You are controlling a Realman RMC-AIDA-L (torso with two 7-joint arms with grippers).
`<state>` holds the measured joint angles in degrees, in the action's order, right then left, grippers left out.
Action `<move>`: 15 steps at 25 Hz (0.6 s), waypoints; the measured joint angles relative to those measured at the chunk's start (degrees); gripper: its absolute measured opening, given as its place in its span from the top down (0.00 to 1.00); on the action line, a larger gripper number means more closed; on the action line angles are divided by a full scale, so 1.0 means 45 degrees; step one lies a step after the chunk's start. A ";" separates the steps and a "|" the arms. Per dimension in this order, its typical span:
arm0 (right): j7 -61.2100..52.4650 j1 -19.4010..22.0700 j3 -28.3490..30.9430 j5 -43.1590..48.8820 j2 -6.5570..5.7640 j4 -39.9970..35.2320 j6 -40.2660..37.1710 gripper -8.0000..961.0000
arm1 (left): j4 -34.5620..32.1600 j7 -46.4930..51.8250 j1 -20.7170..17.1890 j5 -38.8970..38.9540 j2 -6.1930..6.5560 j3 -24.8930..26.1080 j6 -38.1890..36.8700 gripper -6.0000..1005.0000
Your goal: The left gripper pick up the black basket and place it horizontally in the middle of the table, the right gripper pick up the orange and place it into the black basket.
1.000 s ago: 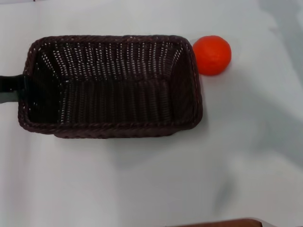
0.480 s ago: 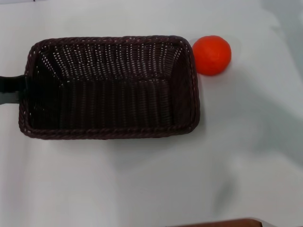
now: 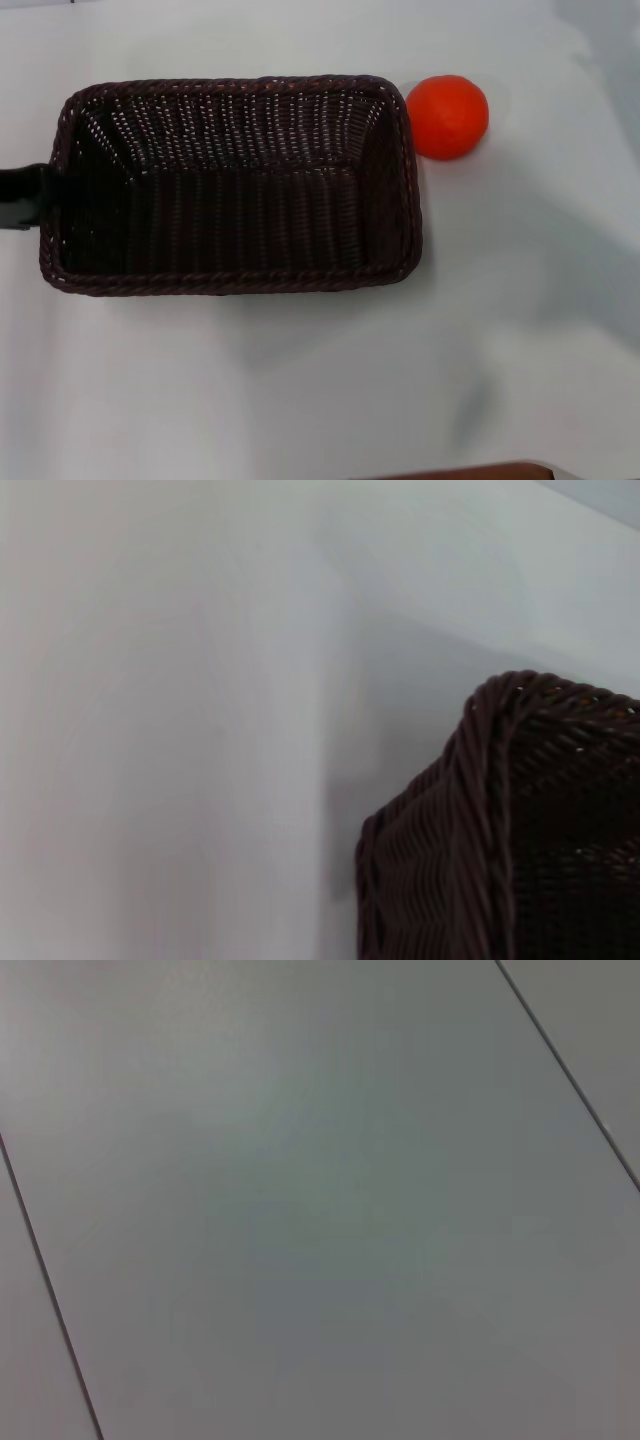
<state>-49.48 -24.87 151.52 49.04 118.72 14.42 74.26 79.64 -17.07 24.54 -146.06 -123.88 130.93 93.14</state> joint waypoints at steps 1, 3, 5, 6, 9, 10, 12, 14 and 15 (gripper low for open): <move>0.0000 0.0000 0.0001 -0.0001 0.0002 0.0000 0.0001 0.25 | 0.0120 0.0000 -0.0045 0.0137 0.0007 0.0047 0.0078 0.49; -0.0001 0.0000 -0.0003 0.0000 0.0003 0.0000 0.0019 0.25 | 0.0304 -0.0047 -0.0112 0.0546 0.0031 0.0275 0.0239 0.44; -0.0022 0.0006 -0.0021 0.0026 0.0003 0.0000 0.0052 0.25 | 0.0382 -0.0276 -0.0130 0.1059 0.0070 0.0654 0.0498 0.44; -0.0062 0.0029 -0.0032 0.0052 0.0004 0.0000 0.0101 0.25 | 0.0390 -0.0481 -0.0125 0.1325 0.0114 0.0941 0.0665 0.44; -0.0139 0.0110 -0.0055 0.0095 0.0004 -0.0001 0.0237 0.25 | 0.0398 -0.0989 -0.0072 0.1896 0.0271 0.1771 0.1107 0.44; -0.0158 0.0156 -0.0069 0.0113 0.0003 -0.0001 0.0305 0.25 | 0.0397 -0.1207 -0.0063 0.2198 0.0359 0.2176 0.1249 0.44; -0.0258 0.0297 -0.0248 0.0319 0.0001 0.0082 0.0487 0.25 | 0.0281 -0.1587 -0.0070 0.2806 0.0499 0.2853 0.1366 0.44; -0.0580 0.0484 -0.0594 0.0848 -0.0020 0.0468 0.0580 0.25 | -0.0106 -0.2070 -0.0113 0.3558 0.0684 0.3593 0.1394 0.44; -0.0897 0.0604 -0.0842 0.1272 -0.0034 0.0799 0.0580 0.25 | -0.0351 -0.2402 -0.0143 0.3949 0.0781 0.3951 0.1392 0.44</move>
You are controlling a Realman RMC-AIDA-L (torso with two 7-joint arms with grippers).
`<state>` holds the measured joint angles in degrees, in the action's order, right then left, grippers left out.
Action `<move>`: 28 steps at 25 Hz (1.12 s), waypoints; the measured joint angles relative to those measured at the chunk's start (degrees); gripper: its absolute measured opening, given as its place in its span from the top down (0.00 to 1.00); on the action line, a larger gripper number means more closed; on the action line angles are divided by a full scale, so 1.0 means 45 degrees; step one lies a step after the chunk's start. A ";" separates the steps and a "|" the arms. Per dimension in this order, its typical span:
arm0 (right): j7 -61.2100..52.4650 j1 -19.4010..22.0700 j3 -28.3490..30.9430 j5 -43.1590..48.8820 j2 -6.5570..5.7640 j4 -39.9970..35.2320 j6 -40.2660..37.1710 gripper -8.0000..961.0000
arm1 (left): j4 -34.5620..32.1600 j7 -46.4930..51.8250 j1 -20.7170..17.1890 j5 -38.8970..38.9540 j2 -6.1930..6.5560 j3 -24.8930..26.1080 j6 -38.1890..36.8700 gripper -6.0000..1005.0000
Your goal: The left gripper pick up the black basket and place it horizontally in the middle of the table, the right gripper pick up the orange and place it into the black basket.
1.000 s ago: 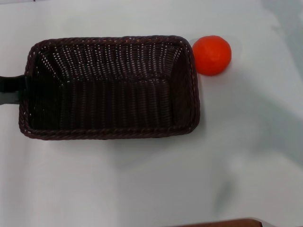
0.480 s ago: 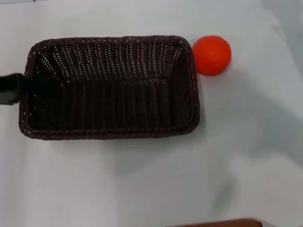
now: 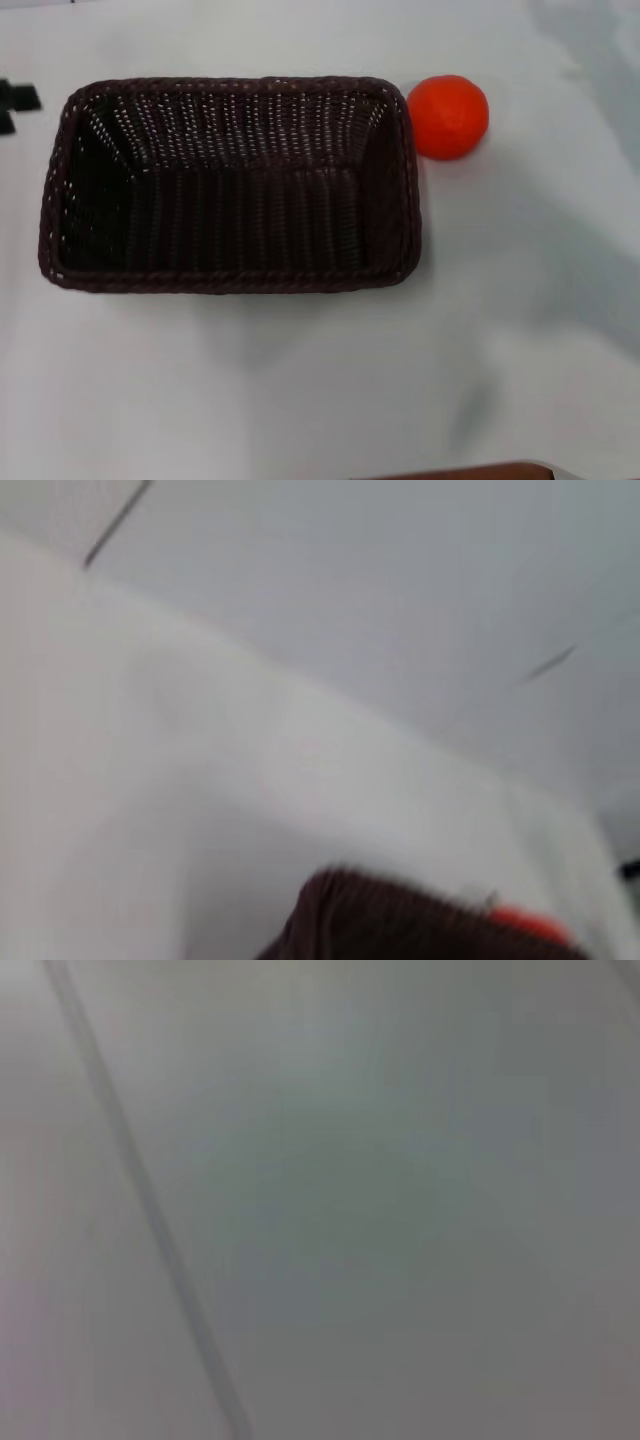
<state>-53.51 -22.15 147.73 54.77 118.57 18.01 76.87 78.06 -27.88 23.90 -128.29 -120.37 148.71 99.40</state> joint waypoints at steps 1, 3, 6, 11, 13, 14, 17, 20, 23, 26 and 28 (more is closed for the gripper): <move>-0.0331 0.0088 -0.0192 0.0406 -0.0014 0.0359 -0.0035 0.25 | -0.0221 -0.0283 -0.0031 0.0307 0.0078 0.0314 0.0001 0.44; -0.1536 0.0332 -0.0684 0.1811 -0.0084 0.1425 -0.0234 0.25 | -0.0628 -0.1027 -0.0105 0.0905 0.0177 0.1056 -0.0039 0.44; -0.3819 0.0497 -0.1027 0.4326 -0.0273 0.2944 -0.0546 0.25 | -0.1176 -0.2319 -0.0259 0.1693 0.0162 0.2062 -0.0231 0.44; -0.8418 0.0492 -0.1146 0.9021 -0.0605 0.5540 -0.0559 0.24 | -0.2494 -0.4257 -0.0574 0.2971 0.0027 0.2865 -0.0748 0.44; -1.0220 0.0337 -0.1257 1.0750 -0.0686 0.6459 -0.0532 0.24 | -0.2827 -0.4537 -0.0650 0.3132 0.0030 0.2887 -0.0932 0.44; -1.1112 0.0216 -0.1329 1.1523 -0.0714 0.6860 -0.0529 0.24 | -0.3018 -0.4702 -0.0680 0.3158 0.0036 0.2903 -0.1083 0.44; -1.3364 -0.0258 -0.1598 1.3944 -0.0666 0.7856 -0.0562 0.18 | -0.3190 -0.4864 -0.0704 0.3212 0.0021 0.2919 -0.1224 0.44; -1.4230 -0.0737 -0.1722 1.5604 -0.0277 0.8364 -0.0835 0.10 | -0.3327 -0.4932 -0.0697 0.3248 -0.0047 0.2931 -0.1312 0.44; -1.4381 -0.1210 -0.1866 1.6301 0.0097 0.8350 -0.1164 0.02 | -0.3388 -0.4933 -0.0673 0.3253 -0.0108 0.2938 -0.1358 0.44; -1.4420 -0.1545 -0.2460 1.6393 0.0164 0.8108 -0.1370 0.03 | -0.3399 -0.4911 -0.0652 0.3265 -0.0171 0.2940 -0.1353 0.44; -1.4427 -0.1633 -0.2846 1.6308 0.0165 0.8072 -0.1468 0.03 | -0.3402 -0.4887 -0.0650 0.3275 -0.0192 0.2944 -0.1323 0.44</move>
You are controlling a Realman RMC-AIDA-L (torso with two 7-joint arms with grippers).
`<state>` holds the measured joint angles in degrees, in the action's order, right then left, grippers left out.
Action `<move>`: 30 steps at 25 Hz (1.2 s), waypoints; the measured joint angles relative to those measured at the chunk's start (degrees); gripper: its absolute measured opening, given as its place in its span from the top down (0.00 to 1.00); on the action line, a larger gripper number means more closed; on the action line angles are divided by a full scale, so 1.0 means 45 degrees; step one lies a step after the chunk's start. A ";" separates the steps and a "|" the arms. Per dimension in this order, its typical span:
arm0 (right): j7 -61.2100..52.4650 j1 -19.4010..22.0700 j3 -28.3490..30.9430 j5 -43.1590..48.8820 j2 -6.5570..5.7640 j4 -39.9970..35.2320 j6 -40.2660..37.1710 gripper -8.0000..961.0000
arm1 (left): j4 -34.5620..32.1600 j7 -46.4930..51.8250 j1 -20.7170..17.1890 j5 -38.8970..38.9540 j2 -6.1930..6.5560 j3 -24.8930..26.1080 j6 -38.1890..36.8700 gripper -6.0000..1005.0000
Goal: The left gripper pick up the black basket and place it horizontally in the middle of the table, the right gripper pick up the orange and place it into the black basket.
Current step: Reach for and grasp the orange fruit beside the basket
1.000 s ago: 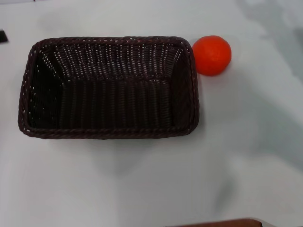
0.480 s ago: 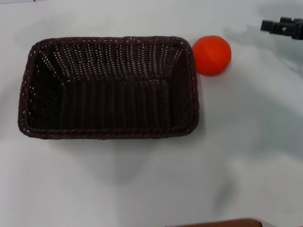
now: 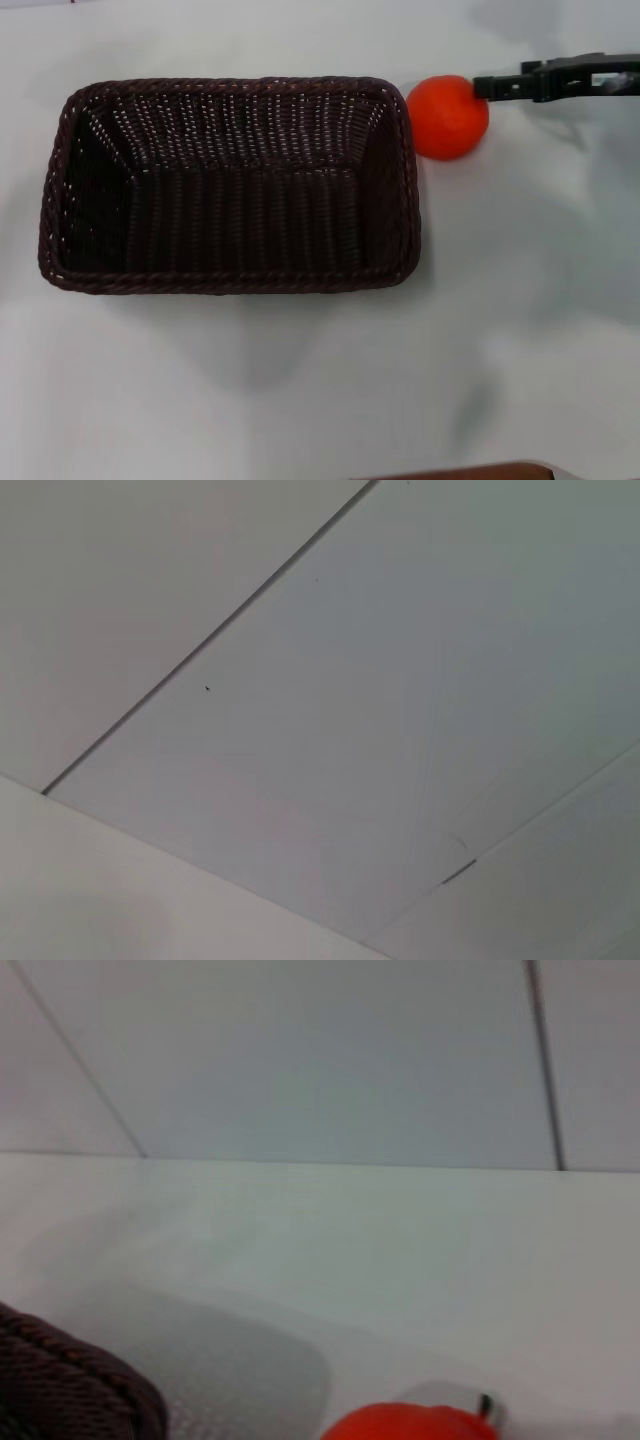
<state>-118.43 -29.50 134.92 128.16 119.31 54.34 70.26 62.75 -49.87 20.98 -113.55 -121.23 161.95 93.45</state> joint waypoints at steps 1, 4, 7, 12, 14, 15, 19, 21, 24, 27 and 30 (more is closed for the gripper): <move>-0.0004 -0.0032 -0.0166 -0.0066 0.0006 -0.0002 -0.0027 0.03 | 0.0000 0.0008 -0.0001 0.0004 -0.0008 0.0000 0.0007 0.44; -0.0027 -0.0102 -0.0525 -0.0177 0.0020 -0.0048 -0.0150 0.04 | -0.0001 0.0019 -0.0046 0.0063 -0.0047 0.0006 -0.0004 0.44; -0.0180 -0.0158 -0.0972 -0.0154 0.0017 -0.0226 -0.0560 0.04 | -0.0049 0.0020 -0.0095 0.0236 -0.0078 0.0008 -0.0009 0.44; -0.0480 -0.0309 -0.1847 -0.0096 -0.0019 -0.0632 -0.1368 0.05 | -0.0147 -0.0037 -0.0115 0.0330 -0.0089 0.0006 0.0000 0.44; -0.0512 -0.0456 -0.2049 -0.0088 -0.0008 -0.0898 -0.1625 0.05 | -0.0215 -0.0070 -0.0116 0.0331 -0.0091 -0.0009 -0.0012 0.44; -0.0528 -0.0538 -0.2130 -0.0087 -0.0002 -0.1034 -0.1706 0.05 | -0.0265 -0.0105 -0.0115 0.0331 -0.0092 -0.0026 -0.0014 0.44; -0.0809 -0.0801 -0.2706 0.0095 -0.0041 -0.1446 -0.1840 0.06 | -0.0551 -0.0224 -0.0089 0.0332 -0.0058 -0.0074 -0.0023 0.44; -0.1003 -0.0823 -0.3024 0.0322 -0.0047 -0.1420 -0.1839 0.07 | -0.0716 -0.0246 -0.0063 0.0332 -0.0005 -0.0089 -0.0031 0.44; -0.1238 -0.0842 -0.3348 0.0414 -0.0049 -0.1338 -0.1819 0.15 | -0.0825 -0.0289 -0.0039 0.0331 0.0022 -0.0112 -0.0003 0.44; -0.1367 -0.0812 -0.3433 0.0423 -0.0047 -0.1154 -0.1839 0.23 | -0.0826 -0.0349 -0.0036 0.0331 0.0024 -0.0114 0.0019 0.45; -0.1429 -0.0681 -0.3372 0.0375 -0.0023 -0.0850 -0.1823 0.33 | -0.0868 -0.0357 -0.0033 0.0332 0.0020 -0.0113 0.0054 0.45</move>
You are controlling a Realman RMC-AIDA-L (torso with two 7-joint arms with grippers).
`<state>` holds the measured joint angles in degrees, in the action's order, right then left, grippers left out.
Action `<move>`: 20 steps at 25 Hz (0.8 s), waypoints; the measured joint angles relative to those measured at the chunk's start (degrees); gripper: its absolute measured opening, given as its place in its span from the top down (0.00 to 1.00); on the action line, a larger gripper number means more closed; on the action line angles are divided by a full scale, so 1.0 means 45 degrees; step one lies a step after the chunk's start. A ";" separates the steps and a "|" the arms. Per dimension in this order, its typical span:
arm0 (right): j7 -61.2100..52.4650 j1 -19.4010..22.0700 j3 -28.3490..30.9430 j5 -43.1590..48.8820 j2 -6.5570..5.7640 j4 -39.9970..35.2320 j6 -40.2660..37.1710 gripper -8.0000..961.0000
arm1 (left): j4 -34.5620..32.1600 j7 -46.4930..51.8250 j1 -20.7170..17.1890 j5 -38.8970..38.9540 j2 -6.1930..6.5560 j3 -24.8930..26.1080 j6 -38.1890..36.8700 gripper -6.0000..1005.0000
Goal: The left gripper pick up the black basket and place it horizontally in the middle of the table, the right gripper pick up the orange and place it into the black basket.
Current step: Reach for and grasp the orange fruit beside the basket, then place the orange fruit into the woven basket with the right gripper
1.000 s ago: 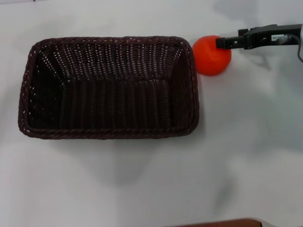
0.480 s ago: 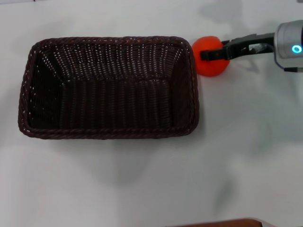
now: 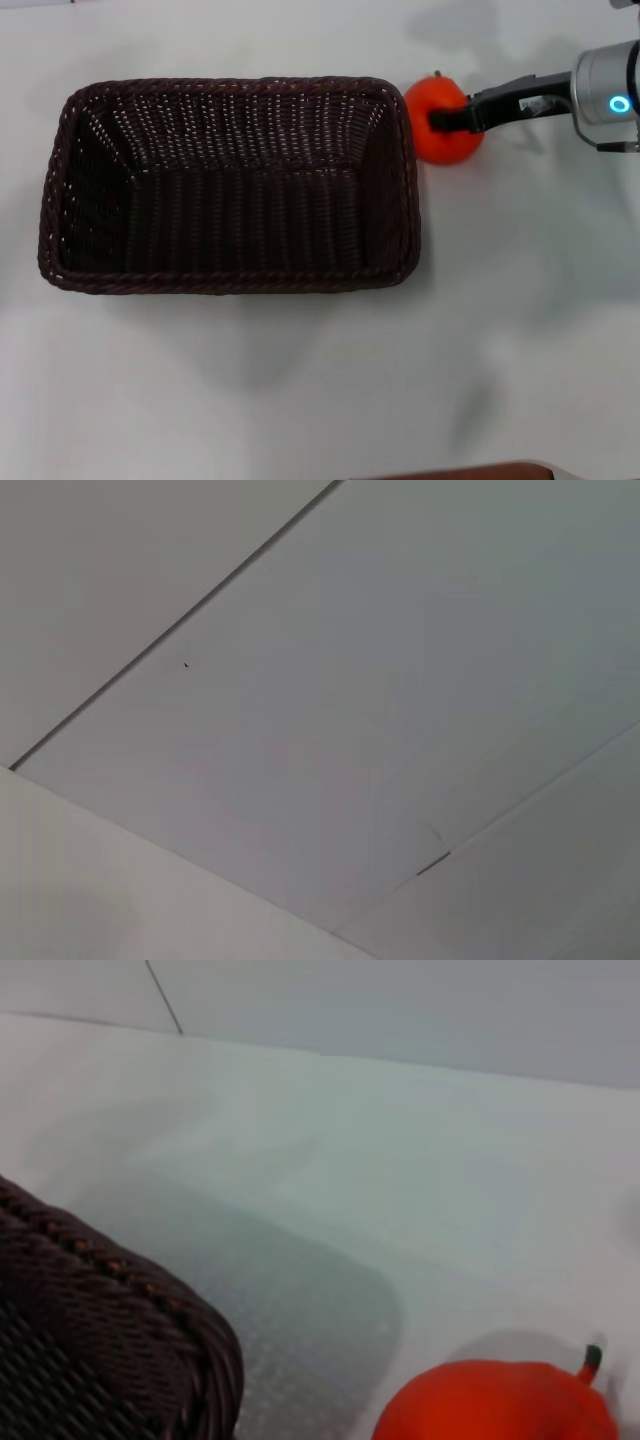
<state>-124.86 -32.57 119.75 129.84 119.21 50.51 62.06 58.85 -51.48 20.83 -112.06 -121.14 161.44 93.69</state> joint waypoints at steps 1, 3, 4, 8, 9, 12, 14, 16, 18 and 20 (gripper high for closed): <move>-0.0057 0.0040 0.0040 -0.0019 0.0006 0.0102 0.0006 0.37 | -0.0035 -0.0001 0.0000 0.0000 0.0000 0.0001 0.0017 0.45; -0.0222 0.0136 0.0100 -0.0026 0.0003 0.0390 0.0048 0.46 | -0.0077 -0.0003 0.0001 0.0000 0.0011 0.0003 0.0042 0.45; -0.0317 0.0223 0.0131 -0.0026 0.0002 0.0620 0.0065 0.50 | -0.0082 -0.0004 -0.0001 0.0000 0.0016 0.0003 0.0046 0.45; -0.0659 0.0784 0.0162 -0.0028 0.0037 0.2014 0.0269 0.58 | -0.0086 -0.0006 -0.0032 0.0003 0.0021 0.0006 0.0057 0.45; -0.0764 0.0932 0.0161 -0.0032 0.0046 0.2440 0.0356 0.60 | -0.0088 -0.0006 -0.0045 0.0036 0.0022 0.0002 0.0062 0.45; -0.1076 0.1458 0.0123 -0.0174 0.0069 0.3906 0.0791 0.63 | -0.0090 -0.0007 -0.0065 0.0161 0.0024 0.0008 0.0071 0.45; -0.1151 0.1767 0.0058 -0.0579 0.0075 0.4894 0.1156 0.65 | -0.0093 -0.0006 -0.0068 0.0219 0.0016 0.0010 0.0074 0.45; -0.1041 0.2090 -0.0107 -0.1339 0.0074 0.5809 0.1594 0.66 | -0.0106 -0.0019 -0.0070 0.0318 0.0008 0.0001 0.0082 0.45; -0.0678 0.2415 -0.0533 -0.2335 0.0076 0.6841 0.2209 0.68 | -0.0109 -0.0042 -0.0069 0.0339 0.0003 0.0004 0.0085 0.45; -0.0286 0.2740 -0.1178 -0.2960 0.0071 0.7841 0.2672 0.70 | -0.0110 -0.0219 -0.0063 0.0433 -0.0030 0.0000 0.0141 0.45</move>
<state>-126.15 -20.24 114.45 116.53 119.53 85.80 74.08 58.35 -52.46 20.55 -110.11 -121.28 161.44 94.32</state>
